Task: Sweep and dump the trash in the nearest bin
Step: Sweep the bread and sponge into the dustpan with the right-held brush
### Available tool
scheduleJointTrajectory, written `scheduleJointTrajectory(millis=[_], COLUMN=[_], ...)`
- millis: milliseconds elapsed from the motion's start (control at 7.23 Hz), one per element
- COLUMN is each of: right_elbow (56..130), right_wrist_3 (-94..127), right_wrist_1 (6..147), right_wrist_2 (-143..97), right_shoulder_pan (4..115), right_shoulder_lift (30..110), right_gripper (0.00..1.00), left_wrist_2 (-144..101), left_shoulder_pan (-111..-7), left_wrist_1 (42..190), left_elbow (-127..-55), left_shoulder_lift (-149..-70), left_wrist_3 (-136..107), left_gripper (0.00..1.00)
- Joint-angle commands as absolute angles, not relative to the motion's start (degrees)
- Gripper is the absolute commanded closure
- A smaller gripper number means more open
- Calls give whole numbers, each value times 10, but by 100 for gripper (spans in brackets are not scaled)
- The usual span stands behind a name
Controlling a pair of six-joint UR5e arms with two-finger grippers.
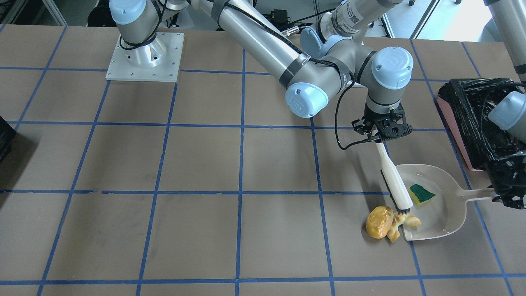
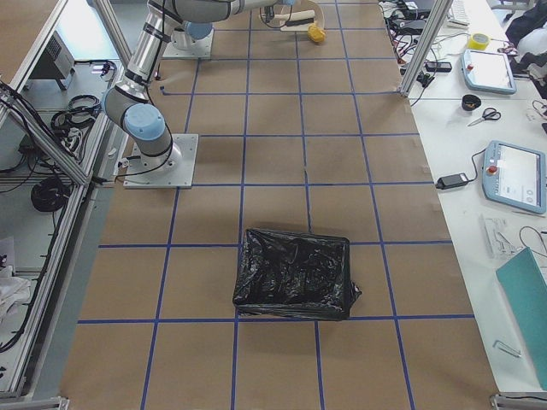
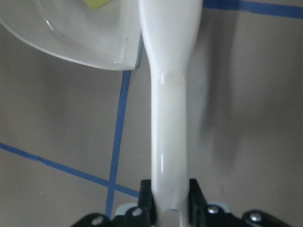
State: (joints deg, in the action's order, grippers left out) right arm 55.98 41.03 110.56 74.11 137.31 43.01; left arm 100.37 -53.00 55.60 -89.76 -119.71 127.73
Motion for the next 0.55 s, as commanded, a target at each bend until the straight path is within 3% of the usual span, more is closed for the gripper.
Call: scheduleJointTrajectory(millis=[0, 415], right_elbow=[617, 649], right_wrist_3=[495, 476], right_wrist_1=[1087, 1105], right_wrist_2=[749, 741], right_shoulder_pan=[1342, 1269], right_shoulder_lift=[499, 512], right_gripper=[100, 100], left_wrist_2=[1004, 1004], left_shoulder_pan=[-530, -530], left_wrist_1=[555, 555], left_elbow=[-898, -898], left_shoulder_lift=[-1197, -1197], left_wrist_3=[1277, 1278], left_gripper=[100, 100])
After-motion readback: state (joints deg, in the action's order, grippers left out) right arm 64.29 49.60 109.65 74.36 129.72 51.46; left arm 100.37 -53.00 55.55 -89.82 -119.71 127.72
